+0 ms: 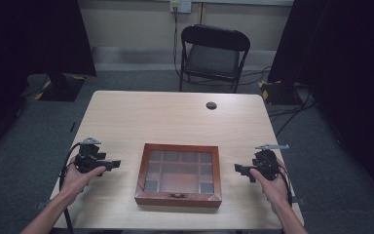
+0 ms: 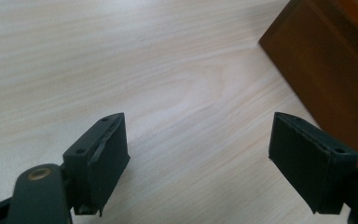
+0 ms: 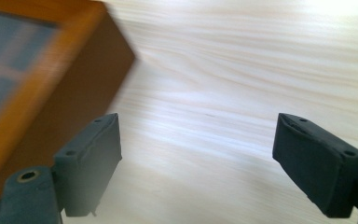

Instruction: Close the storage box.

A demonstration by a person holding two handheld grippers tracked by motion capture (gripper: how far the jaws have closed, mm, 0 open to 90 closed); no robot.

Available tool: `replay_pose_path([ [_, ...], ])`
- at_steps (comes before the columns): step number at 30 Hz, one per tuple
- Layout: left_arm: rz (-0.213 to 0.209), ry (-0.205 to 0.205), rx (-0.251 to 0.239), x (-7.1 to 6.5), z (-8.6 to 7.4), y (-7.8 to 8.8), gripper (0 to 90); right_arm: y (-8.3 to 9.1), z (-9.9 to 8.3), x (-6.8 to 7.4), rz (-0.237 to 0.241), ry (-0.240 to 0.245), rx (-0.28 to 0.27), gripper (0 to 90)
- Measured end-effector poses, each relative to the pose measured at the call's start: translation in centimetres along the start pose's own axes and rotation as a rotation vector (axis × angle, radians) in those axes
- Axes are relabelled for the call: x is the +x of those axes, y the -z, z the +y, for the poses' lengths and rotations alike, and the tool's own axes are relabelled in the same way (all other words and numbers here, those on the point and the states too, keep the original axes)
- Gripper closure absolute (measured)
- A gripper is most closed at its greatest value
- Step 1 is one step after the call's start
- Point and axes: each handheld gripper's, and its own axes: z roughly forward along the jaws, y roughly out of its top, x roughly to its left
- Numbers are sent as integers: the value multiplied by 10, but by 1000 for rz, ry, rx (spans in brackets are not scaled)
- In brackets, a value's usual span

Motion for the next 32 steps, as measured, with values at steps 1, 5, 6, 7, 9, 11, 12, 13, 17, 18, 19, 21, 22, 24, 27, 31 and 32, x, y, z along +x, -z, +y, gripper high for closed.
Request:
replay_pose_path([
  [1,6,-5,10,0,0,-2,192,-2,-1,-2,-10,-10,10,148],
  [5,30,-12,30,2,-1,-8,192,-11,-6,-12,-124,-51,44,148],
  [6,30,-18,48,3,-2,-10,192,-14,-8,-13,-149,-63,55,150],
  [7,33,-21,42,3,-2,-12,189,-18,-10,-14,-167,-71,69,154],
  [9,54,-35,49,1,-2,-12,184,-21,-13,-13,-206,-66,63,154],
  [11,71,-54,48,-1,-3,-13,182,-26,-14,-12,-227,-79,61,139],
  [12,92,-65,32,-2,-4,-15,178,-28,-15,-11,-248,-75,55,136],
  [13,106,-73,16,-4,-5,-17,171,-30,-16,-9,-262,-49,50,126],
  [17,177,-115,-27,-6,-9,-23,130,-39,-21,-3,-260,10,17,0],
  [18,184,-108,-49,-4,-10,-26,106,-40,-22,-2,-266,3,0,0],
  [19,184,-111,-57,-3,-11,-27,87,-41,-23,-2,-266,6,-17,0],
  [21,183,-105,-72,0,-12,-29,29,-42,-26,-2,-258,17,-51,0],
  [22,183,-107,-79,2,-12,-30,0,-41,-27,-2,-254,23,-64,0],
  [24,185,-106,-80,2,-12,-30,0,-42,-29,-2,-253,25,-85,0],
  [27,185,-106,-80,2,-12,-30,0,-42,-30,-2,-248,32,-94,0],
  [31,188,-107,-78,2,-12,-30,0,-42,-30,-2,-248,32,-94,0],
  [32,188,-107,-78,2,-12,-30,0,-42,-30,-2,-248,32,-94,0],
])
